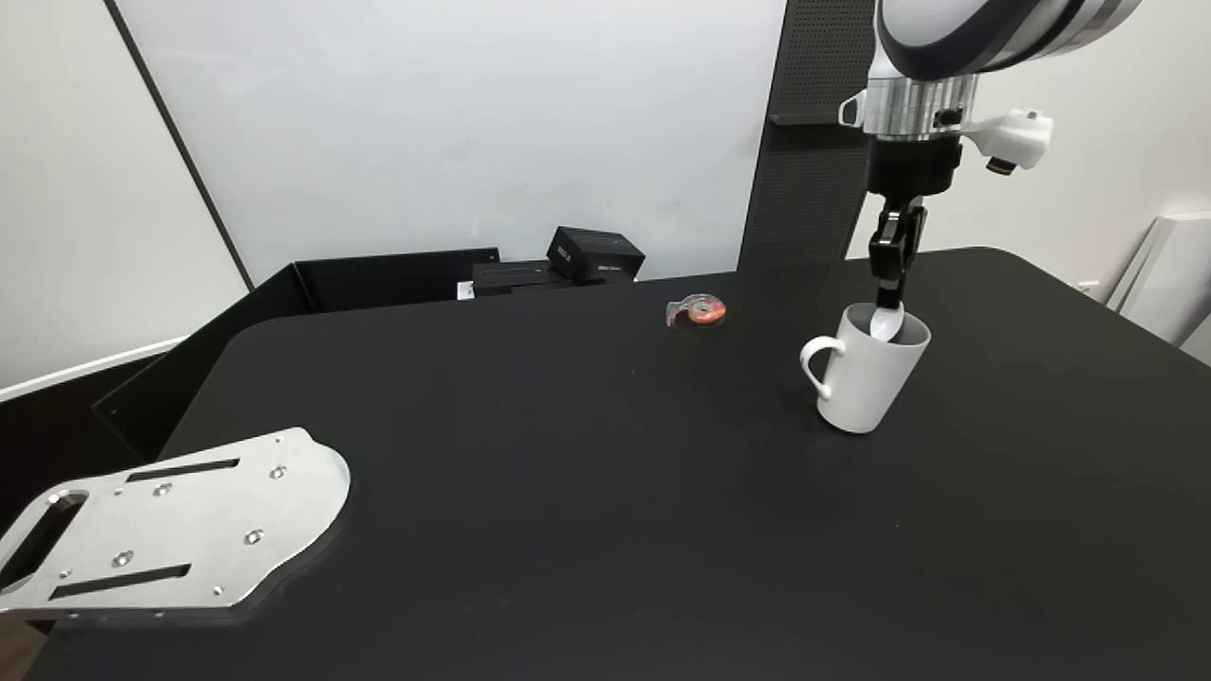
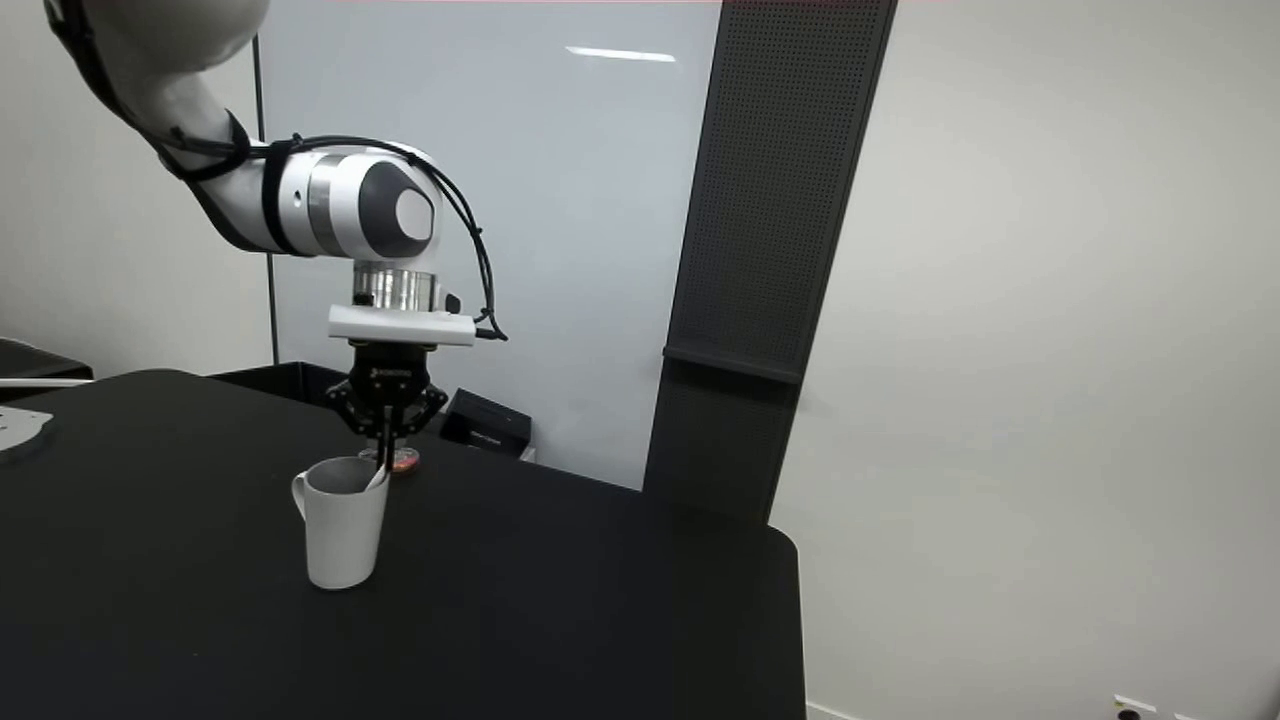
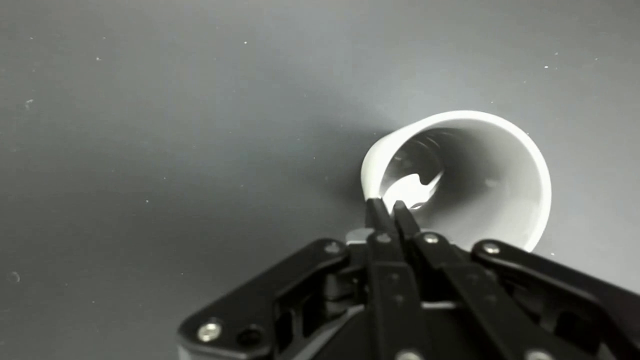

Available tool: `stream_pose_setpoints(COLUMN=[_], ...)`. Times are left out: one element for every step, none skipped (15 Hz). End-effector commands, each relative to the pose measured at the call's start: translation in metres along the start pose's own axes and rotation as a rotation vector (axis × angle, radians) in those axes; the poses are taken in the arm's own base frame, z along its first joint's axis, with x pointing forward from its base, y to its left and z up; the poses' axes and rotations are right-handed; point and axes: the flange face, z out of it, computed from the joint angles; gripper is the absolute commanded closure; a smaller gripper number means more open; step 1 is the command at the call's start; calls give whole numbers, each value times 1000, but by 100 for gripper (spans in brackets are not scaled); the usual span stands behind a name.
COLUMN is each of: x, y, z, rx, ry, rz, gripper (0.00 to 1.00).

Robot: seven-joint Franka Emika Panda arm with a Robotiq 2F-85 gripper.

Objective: Remove the plastic spoon from the mug

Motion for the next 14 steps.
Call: stream_pose_setpoints(x=[0, 0, -1, -2, -2, -3, -4, -5, -6, -6, -7, -7, -8, -7], y=[0, 0, 0, 0, 1, 0, 0, -1, -2, -2, -3, -4, -6, -8], z=[-10, -11, -13, -16, -18, -23, -28, -35, -43, -52, -60, -69, -76, -84], rx=[-25, -27, -25, -25, -25, -21, -22, -21, -23, -25, -27, -33, -38, -47], ry=[-17, -18, -19, -20, -21, -25, -27, -28, -28, -26, -24, -22, -19, -18], rz=[47, 53, 57, 61, 66, 69, 74, 73, 75, 75, 74, 74, 74, 76], gripper=[99, 99, 99, 99, 99, 99, 99, 99, 99, 99, 99, 99, 99, 99])
